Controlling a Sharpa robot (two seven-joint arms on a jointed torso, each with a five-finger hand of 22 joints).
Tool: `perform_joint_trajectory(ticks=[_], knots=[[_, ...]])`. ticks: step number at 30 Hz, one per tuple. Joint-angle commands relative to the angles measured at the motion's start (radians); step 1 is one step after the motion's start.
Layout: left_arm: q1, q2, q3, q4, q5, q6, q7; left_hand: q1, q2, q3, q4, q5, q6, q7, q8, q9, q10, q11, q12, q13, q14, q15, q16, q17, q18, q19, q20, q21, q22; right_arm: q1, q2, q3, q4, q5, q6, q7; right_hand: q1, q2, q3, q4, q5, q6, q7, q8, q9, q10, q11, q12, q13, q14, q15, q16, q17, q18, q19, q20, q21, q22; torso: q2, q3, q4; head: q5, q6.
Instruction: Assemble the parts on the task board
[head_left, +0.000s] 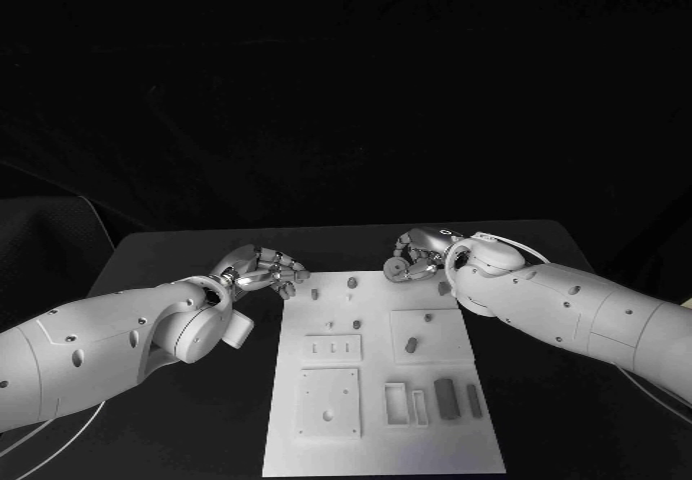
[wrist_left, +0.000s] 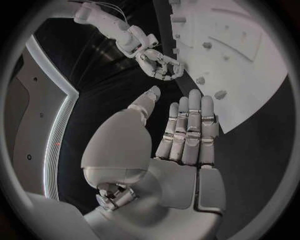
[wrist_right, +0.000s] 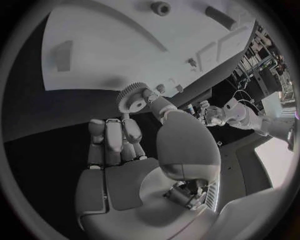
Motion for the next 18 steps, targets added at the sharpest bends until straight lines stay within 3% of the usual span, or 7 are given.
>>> perform_joint_trajectory(ticks=[1, 7, 18], knots=[[0.001, 0.0, 0.001, 0.005, 0.005, -0.004, 0.008, 0.008, -0.002, -0.002, 0.007, 0.004, -0.004, 0.004, -0.006, -0.001, -0.005, 0.001, 0.005, 0.001, -0.007, -0.001, -0.004, 0.0, 0.016, -0.003, 0.0, -0.003, -0.001, 0.003, -0.004, 0.0, 0.039, -0.053, -0.032, -0.021, 0.029, 0.024, 0.007, -0.001, 0.006, 0.096, 0.038, 0.008, 0.011, 0.003, -0.002, 0.004, -0.001, 0.001, -0.006, 0.004, -0.002, 0.002, 0.001, -0.003, 0.105, 0.001, 0.001, -0.0005, 0.0006, 0.004, 0.001], [0.001, -0.003, 0.001, 0.006, 0.004, -0.009, 0.008, 0.009, -0.002, -0.002, 0.007, 0.004, -0.003, 0.004, -0.006, -0.001, -0.005, 0.001, 0.005, 0.001, -0.007, -0.001, -0.005, 0.0, 0.016, -0.003, 0.0, -0.004, -0.001, 0.017, 0.003, 0.0, 0.113, -0.064, -0.027, -0.028, 0.029, 0.02, 0.009, 0.0, 0.006, 0.1, 0.038, 0.009, 0.011, 0.005, -0.003, 0.005, -0.002, 0.003, -0.007, 0.005, -0.002, 0.002, 0.003, -0.003, 0.106, 0.002, 0.0, -0.0003, -0.0007, 0.01, 0.003], [0.005, 0.005, 0.004, 0.007, 0.002, -0.007, 0.007, 0.009, -0.002, -0.002, 0.007, 0.004, -0.003, 0.004, -0.006, -0.001, -0.005, 0.001, 0.005, 0.001, -0.007, -0.001, -0.005, 0.0, 0.016, -0.004, 0.0, -0.004, -0.001, 0.017, 0.088, -0.003, 0.102, -0.072, -0.009, -0.023, 0.029, 0.019, 0.01, 0.001, 0.006, 0.102, 0.038, 0.009, 0.012, 0.006, -0.003, 0.006, -0.002, 0.004, -0.007, 0.006, -0.002, 0.002, 0.003, -0.003, 0.107, 0.002, 0.003, 0.0, -0.0009, 0.009, 0.003]])
